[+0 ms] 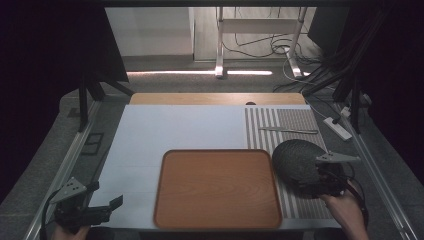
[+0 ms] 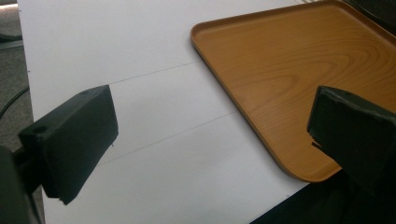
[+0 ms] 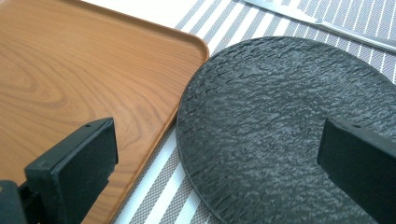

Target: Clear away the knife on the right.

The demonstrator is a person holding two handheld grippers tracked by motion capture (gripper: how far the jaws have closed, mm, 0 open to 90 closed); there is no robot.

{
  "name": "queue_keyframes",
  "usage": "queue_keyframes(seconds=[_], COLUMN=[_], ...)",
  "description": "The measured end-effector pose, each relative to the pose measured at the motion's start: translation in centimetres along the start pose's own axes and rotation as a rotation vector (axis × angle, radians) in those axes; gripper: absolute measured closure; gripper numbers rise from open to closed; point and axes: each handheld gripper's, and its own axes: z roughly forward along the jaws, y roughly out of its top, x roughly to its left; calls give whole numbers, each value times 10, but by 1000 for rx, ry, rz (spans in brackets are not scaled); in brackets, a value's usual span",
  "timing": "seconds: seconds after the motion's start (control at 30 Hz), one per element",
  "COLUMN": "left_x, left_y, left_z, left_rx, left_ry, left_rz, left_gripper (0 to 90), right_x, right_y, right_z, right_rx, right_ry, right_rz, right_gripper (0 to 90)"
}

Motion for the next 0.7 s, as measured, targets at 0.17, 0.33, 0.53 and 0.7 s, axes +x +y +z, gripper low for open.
queue_keyframes(seconds=[0.17,0.33,0.53,0.7], left_x=[0,0,1,2], left_y=[0,0,0,0], left_z=[0,0,0,1], left_rx=[0,0,2,4], left_ry=[-1,-2,-6,-10], left_rz=[-1,-2,-3,-5], left_gripper=[19,20,19,19], right_x=[-5,-11,-16,-22], right_y=[5,13,20,28], right_z=[8,14,26,37], right_rx=[10,28,48,66], right_ry=[-13,-15,-23,-45], right_rz=[-5,-1,-1,2], right_gripper=[0,0,0,0])
